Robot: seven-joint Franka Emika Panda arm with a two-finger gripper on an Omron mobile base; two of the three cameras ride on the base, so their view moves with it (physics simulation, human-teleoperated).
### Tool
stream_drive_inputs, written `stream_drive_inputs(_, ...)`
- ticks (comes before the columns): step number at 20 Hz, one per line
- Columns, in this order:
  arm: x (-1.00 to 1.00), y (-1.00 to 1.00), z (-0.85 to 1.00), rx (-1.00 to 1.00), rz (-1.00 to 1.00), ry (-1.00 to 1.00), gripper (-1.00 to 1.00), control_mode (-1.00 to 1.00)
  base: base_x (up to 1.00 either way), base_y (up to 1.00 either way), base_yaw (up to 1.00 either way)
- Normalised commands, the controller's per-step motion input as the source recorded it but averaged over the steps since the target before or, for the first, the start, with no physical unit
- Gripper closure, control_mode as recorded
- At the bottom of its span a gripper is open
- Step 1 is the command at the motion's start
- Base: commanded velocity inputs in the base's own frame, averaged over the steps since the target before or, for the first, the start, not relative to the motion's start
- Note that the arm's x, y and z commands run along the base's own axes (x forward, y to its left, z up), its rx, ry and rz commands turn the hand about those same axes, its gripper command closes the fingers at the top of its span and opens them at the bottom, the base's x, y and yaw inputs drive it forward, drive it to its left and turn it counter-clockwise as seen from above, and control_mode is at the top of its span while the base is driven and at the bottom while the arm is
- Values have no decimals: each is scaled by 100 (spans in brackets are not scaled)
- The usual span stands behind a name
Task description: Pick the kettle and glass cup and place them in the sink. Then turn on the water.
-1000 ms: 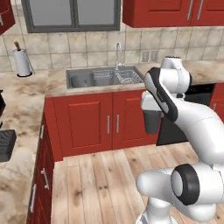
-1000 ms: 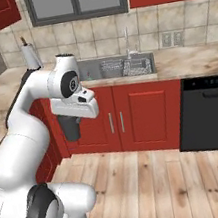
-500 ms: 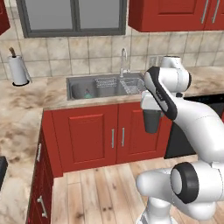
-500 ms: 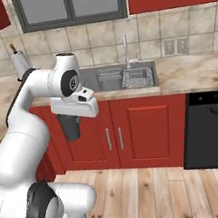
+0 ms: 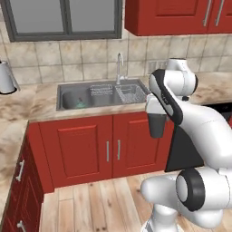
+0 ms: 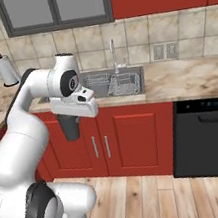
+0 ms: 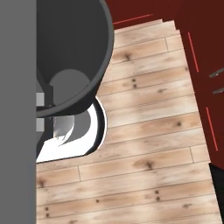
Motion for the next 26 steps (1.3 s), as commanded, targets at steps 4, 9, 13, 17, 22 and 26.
stream_drive_inputs(4, 0, 0, 0, 0, 0, 0, 100, 100, 41, -54, 0)
stream_drive_inputs(9, 0, 0, 0, 0, 0, 0, 100, 100, 45, -51, 0)
stream_drive_inputs(13, 0, 0, 0, 0, 0, 0, 100, 100, 43, -51, 0)
stream_drive_inputs(17, 0, 0, 0, 0, 0, 0, 100, 100, 44, -54, 0)
stream_drive_inputs(22, 0, 0, 0, 0, 0, 0, 100, 100, 44, -50, 0)
stream_drive_inputs(26, 0, 0, 0, 0, 0, 0, 100, 100, 47, -46, 1)
